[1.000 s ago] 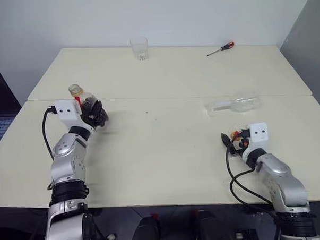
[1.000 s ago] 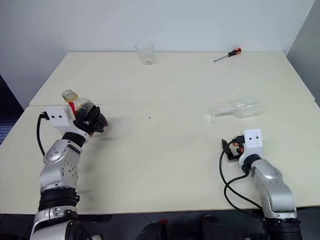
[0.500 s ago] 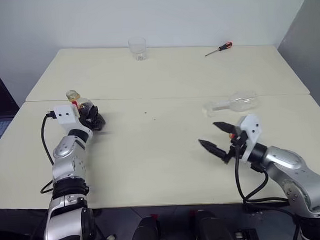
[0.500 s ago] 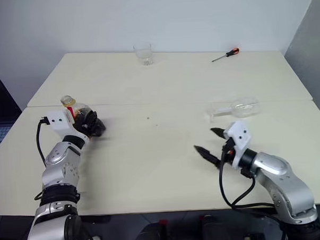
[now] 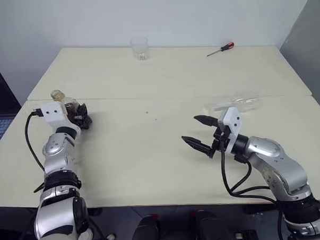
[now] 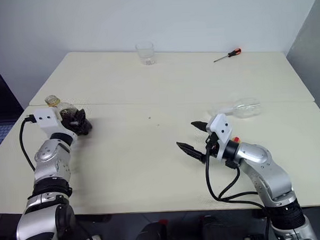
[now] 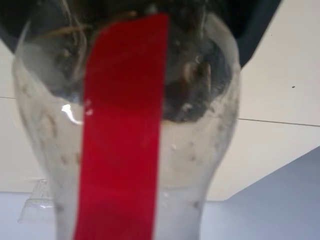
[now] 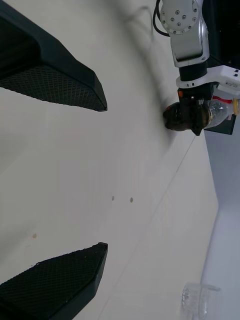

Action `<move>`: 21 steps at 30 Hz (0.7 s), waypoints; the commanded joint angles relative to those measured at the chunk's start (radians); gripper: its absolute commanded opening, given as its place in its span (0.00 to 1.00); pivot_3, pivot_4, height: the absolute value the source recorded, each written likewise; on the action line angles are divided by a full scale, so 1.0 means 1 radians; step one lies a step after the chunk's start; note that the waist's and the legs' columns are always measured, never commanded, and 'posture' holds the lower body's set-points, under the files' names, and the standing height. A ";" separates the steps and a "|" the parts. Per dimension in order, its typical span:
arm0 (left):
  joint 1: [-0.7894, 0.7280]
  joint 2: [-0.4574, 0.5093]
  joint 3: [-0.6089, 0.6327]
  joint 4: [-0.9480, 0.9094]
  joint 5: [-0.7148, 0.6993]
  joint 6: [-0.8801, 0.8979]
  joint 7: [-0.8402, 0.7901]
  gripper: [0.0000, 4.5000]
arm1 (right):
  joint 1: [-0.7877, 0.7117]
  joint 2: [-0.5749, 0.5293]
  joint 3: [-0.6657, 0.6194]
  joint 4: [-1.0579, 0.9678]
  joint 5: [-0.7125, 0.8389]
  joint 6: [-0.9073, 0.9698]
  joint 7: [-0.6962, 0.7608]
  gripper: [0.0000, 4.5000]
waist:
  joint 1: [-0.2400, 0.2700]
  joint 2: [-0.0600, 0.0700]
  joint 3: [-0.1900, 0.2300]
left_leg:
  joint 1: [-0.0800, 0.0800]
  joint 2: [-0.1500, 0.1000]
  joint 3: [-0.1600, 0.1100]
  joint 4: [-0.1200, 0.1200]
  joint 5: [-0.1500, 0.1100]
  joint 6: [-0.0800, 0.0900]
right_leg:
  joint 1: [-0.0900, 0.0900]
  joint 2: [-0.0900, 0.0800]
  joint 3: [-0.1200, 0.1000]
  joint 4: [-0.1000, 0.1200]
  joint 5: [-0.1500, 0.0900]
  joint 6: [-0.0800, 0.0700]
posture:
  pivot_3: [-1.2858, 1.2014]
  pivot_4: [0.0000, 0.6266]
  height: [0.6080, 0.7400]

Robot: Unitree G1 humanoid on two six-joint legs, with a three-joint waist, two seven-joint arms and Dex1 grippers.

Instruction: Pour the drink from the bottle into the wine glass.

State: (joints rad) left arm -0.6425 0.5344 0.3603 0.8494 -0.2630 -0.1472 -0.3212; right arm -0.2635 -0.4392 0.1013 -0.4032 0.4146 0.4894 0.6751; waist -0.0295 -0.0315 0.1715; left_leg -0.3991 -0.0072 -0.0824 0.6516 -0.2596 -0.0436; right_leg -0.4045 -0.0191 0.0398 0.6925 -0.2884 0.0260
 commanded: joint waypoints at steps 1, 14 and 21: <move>-0.013 0.019 0.013 -0.027 -0.003 -0.023 -0.005 0.99 | 0.001 0.003 -0.006 -0.018 -0.006 -0.033 0.000 1.00 | 0.000 0.000 0.000 | 0.000 0.000 0.000 0.000 0.000 0.000 | 0.000 0.000 0.000 0.000 0.000 0.000 | 0.52 0.24 1.00; 0.285 -0.067 0.045 -0.505 -0.101 0.184 0.034 0.99 | 0.049 -0.011 -0.032 -0.041 -0.002 -0.044 0.002 1.00 | 0.000 0.000 0.000 | 0.000 0.001 0.000 0.001 0.000 0.000 | 0.000 -0.001 0.001 0.001 0.000 0.000 | 0.52 0.24 1.00; 0.466 -0.122 0.134 -0.815 -0.182 0.315 0.153 0.99 | 0.087 -0.015 -0.050 -0.050 0.014 -0.045 0.002 1.00 | 0.000 0.000 0.000 | 0.000 0.001 0.000 0.002 0.000 0.000 | 0.000 -0.001 0.001 0.003 0.000 0.000 | 0.52 0.24 1.00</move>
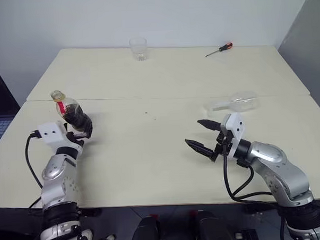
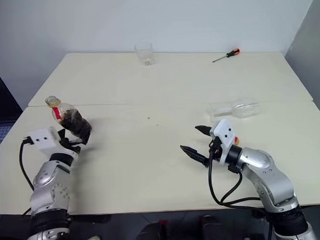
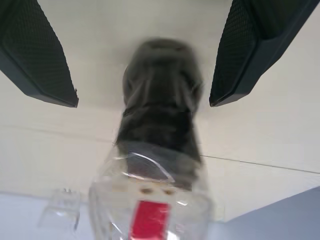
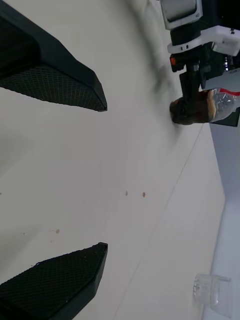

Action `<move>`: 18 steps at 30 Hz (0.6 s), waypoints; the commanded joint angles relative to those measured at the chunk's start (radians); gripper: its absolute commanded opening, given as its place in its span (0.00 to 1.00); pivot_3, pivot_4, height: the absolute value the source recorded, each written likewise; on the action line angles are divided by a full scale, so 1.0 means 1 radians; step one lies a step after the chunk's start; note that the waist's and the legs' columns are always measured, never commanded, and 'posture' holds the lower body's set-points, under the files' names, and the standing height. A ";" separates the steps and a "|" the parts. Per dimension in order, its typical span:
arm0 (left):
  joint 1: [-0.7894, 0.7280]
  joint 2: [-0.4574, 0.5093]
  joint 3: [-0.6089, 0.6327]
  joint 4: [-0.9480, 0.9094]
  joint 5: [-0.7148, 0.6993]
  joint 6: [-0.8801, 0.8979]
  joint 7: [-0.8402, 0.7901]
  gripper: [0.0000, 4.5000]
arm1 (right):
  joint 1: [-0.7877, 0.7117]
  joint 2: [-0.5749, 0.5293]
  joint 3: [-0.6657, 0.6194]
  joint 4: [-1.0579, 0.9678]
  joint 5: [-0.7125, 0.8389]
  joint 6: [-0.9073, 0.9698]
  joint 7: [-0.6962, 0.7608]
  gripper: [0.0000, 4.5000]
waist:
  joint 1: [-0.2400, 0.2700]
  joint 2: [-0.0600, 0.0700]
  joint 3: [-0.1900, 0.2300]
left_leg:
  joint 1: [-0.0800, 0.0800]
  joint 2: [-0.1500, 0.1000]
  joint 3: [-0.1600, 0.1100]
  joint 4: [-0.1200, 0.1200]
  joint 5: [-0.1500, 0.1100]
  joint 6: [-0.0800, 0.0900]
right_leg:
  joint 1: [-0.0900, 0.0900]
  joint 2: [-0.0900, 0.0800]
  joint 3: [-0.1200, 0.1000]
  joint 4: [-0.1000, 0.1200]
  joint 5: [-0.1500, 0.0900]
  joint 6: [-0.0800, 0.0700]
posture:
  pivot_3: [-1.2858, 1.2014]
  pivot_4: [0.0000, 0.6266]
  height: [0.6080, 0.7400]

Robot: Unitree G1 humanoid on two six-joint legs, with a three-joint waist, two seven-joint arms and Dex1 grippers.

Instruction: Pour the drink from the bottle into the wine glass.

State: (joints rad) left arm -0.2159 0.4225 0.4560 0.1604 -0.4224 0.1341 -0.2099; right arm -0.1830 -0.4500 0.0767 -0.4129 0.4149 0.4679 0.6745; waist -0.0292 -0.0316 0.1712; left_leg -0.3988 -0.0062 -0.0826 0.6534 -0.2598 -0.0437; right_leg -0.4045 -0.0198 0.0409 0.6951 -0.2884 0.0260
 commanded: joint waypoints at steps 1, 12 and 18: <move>0.064 -0.018 0.044 -0.165 -0.027 0.051 0.058 0.99 | 0.011 -0.005 -0.030 -0.043 0.016 -0.023 0.001 1.00 | 0.000 0.000 0.000 | 0.000 0.000 0.000 0.000 0.000 0.000 | 0.000 0.000 0.000 0.000 0.000 0.000 | 0.52 0.24 1.00; 0.245 -0.141 -0.272 -0.549 -0.084 0.286 -0.013 0.99 | 0.013 -0.133 -0.092 0.073 -0.203 -0.191 -0.050 1.00 | 0.017 0.000 0.000 | 0.000 -0.001 0.000 0.005 0.000 0.000 | 0.004 0.000 -0.001 -0.001 0.000 0.000 | 0.52 0.24 1.00; 0.219 -0.054 -0.449 -0.576 0.011 0.282 -0.149 0.99 | -0.028 -0.200 -0.104 0.199 -0.346 -0.293 -0.107 1.00 | 0.009 0.001 0.000 | 0.002 0.000 0.003 0.005 0.000 0.000 | 0.007 0.002 -0.001 -0.001 0.000 0.000 | 0.52 0.24 1.00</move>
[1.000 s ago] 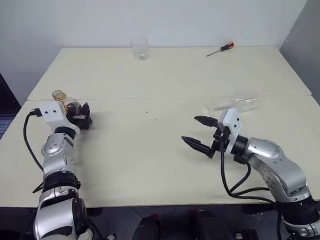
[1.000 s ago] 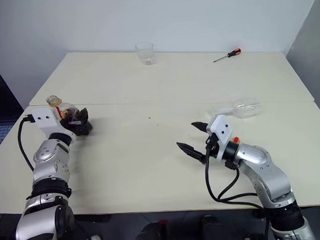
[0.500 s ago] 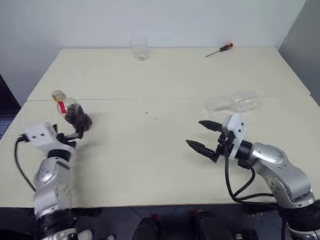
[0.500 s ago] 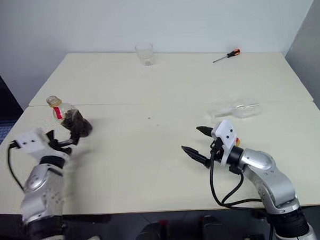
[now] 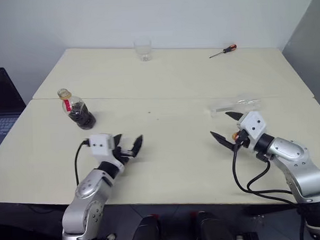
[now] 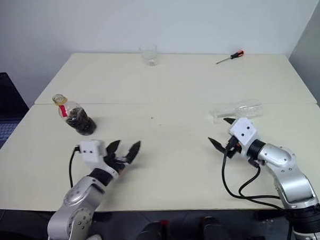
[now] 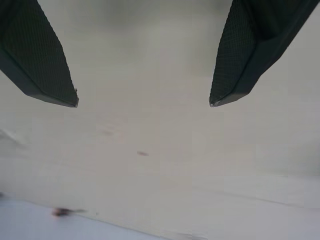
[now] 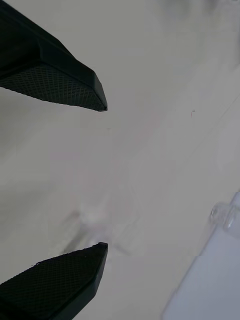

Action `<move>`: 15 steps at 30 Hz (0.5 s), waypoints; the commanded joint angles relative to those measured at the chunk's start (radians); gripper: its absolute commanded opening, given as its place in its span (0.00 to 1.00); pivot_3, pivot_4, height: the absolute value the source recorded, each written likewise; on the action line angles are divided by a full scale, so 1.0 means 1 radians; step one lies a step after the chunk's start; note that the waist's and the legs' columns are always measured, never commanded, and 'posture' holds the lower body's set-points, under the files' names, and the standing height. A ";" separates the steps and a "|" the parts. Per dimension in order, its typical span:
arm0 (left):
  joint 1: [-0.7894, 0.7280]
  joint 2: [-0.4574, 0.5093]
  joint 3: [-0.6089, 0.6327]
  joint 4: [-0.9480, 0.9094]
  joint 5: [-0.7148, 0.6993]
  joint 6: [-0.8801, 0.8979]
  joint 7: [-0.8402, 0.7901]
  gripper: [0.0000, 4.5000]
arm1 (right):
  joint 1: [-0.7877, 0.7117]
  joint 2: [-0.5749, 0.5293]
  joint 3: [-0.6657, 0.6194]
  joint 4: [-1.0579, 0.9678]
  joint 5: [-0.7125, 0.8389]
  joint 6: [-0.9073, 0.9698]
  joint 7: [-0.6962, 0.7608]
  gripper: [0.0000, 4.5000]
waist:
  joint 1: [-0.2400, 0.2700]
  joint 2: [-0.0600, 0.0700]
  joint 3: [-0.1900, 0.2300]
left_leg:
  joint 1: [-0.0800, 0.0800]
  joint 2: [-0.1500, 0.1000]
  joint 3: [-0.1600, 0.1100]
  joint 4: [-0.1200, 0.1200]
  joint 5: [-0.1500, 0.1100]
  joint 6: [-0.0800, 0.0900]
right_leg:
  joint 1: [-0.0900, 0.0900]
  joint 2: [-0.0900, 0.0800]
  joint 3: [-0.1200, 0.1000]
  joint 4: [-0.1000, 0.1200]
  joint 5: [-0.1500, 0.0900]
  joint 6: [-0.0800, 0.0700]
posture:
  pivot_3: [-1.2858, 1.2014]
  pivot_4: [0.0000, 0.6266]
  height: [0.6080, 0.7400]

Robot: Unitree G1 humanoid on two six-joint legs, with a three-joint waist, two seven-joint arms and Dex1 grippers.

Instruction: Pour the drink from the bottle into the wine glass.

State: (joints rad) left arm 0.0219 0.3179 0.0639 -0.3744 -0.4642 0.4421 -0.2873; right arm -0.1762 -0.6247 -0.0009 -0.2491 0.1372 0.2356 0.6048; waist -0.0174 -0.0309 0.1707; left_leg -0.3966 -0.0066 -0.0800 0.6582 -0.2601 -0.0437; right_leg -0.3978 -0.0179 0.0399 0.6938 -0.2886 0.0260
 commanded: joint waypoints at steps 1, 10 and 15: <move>-0.023 0.080 -0.088 -0.041 0.082 -0.050 -0.111 0.99 | -0.048 -0.031 -0.024 0.060 -0.091 -0.072 -0.050 1.00 | -0.004 0.000 0.000 | 0.000 0.000 0.000 0.000 0.000 0.000 | 0.000 0.000 0.000 0.000 0.000 0.000 | 0.52 0.24 1.00; -0.074 0.172 -0.150 -0.035 0.150 -0.159 -0.283 0.99 | -0.247 -0.044 0.062 0.353 -0.308 -0.260 -0.138 1.00 | -0.010 0.002 0.001 | 0.000 0.000 0.001 -0.001 0.000 0.000 | 0.000 0.000 0.000 -0.001 0.000 0.000 | 0.52 0.24 1.00; -0.093 0.144 -0.125 -0.028 0.155 -0.179 -0.264 0.99 | -0.353 -0.039 0.128 0.530 -0.450 -0.359 -0.234 1.00 | -0.010 0.002 0.001 | 0.000 0.000 0.002 0.000 0.000 0.000 | 0.000 -0.001 0.000 -0.002 0.000 0.000 | 0.52 0.24 1.00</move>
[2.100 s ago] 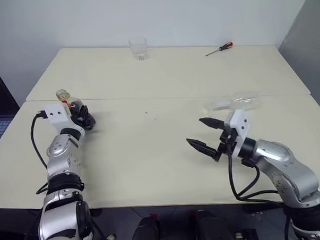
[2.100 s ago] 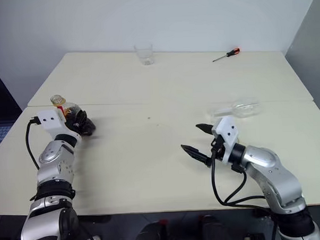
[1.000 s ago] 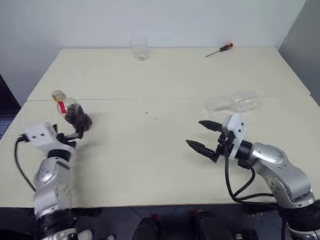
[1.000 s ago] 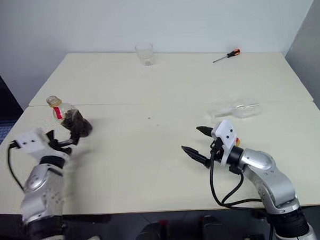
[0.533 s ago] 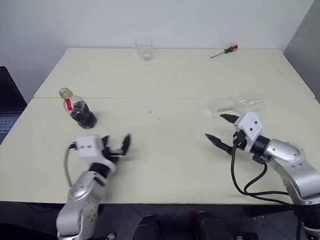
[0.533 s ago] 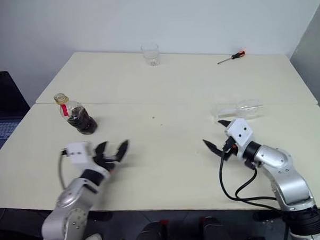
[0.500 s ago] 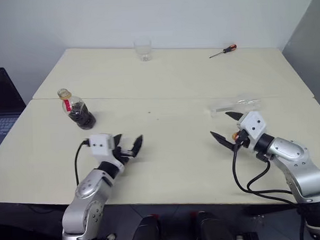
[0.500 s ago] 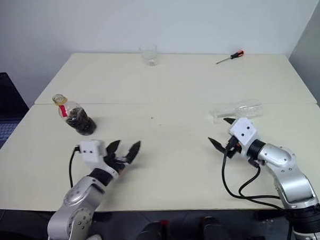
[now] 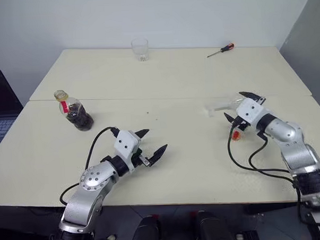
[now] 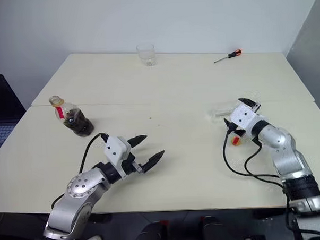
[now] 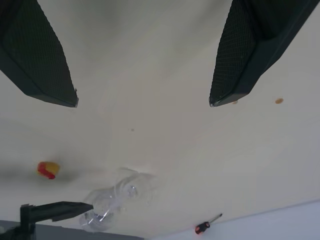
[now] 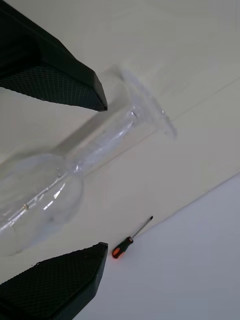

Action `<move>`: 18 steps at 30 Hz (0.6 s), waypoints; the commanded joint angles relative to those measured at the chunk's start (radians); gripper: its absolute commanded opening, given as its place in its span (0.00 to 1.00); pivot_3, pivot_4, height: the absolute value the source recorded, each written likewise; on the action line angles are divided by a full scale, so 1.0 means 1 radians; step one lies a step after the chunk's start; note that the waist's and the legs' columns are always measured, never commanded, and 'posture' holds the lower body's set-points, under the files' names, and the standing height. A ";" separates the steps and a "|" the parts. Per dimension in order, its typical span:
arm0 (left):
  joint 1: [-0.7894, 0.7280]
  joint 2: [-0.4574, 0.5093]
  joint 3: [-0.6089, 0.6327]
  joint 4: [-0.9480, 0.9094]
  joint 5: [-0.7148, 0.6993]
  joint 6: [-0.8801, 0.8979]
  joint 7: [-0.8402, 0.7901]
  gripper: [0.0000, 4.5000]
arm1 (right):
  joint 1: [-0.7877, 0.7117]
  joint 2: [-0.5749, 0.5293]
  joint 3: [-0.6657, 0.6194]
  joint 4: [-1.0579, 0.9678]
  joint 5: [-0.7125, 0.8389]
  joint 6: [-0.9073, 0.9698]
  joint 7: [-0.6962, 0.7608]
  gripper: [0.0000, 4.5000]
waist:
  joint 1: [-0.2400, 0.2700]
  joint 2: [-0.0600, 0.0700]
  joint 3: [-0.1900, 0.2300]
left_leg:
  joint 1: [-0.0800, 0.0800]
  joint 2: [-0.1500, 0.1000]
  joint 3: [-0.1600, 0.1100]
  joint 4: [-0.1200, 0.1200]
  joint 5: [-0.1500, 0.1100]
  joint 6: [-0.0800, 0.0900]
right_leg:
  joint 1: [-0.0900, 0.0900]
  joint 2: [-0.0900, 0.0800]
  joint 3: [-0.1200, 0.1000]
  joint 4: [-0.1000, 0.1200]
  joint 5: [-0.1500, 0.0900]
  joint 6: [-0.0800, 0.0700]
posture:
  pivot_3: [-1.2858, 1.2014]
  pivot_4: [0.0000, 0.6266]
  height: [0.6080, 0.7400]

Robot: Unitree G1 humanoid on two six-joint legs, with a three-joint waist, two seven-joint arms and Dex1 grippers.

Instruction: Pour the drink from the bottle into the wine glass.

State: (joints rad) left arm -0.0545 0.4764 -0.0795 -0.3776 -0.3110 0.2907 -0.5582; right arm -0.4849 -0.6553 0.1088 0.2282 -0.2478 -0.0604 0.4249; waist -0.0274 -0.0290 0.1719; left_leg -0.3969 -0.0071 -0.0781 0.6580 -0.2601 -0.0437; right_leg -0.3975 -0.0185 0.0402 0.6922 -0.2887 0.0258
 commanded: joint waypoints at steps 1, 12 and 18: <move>-0.017 -0.020 0.022 -0.027 -0.008 -0.022 0.004 0.99 | -0.060 -0.006 0.032 0.084 -0.088 -0.076 -0.071 1.00 | 0.000 0.000 0.000 | 0.000 0.000 0.000 0.000 0.000 0.000 | 0.000 0.000 0.000 0.000 0.000 0.000 | 0.52 0.24 1.00; -0.029 -0.029 0.025 -0.027 -0.022 -0.025 -0.035 0.99 | -0.209 0.021 0.130 0.330 -0.232 -0.157 -0.169 1.00 | -0.002 0.000 0.000 | 0.000 0.000 0.000 0.000 0.000 0.000 | 0.000 0.000 0.000 0.000 0.000 0.000 | 0.52 0.24 1.00; -0.021 -0.034 0.034 -0.022 -0.020 -0.031 -0.032 0.99 | -0.186 0.024 0.095 0.306 -0.195 -0.147 -0.142 1.00 | -0.002 0.001 0.000 | -0.001 0.000 0.000 0.000 0.000 0.000 | 0.000 0.000 0.001 0.000 0.000 0.000 | 0.52 0.24 1.00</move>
State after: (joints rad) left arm -0.0729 0.4441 -0.0715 -0.3782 -0.3308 0.2835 -0.5909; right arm -0.6734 -0.6161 0.2413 0.5748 -0.4677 -0.2078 0.2814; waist -0.0290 -0.0284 0.1723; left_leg -0.3974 -0.0071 -0.0785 0.6583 -0.2601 -0.0437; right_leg -0.3973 -0.0187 0.0408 0.6919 -0.2886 0.0258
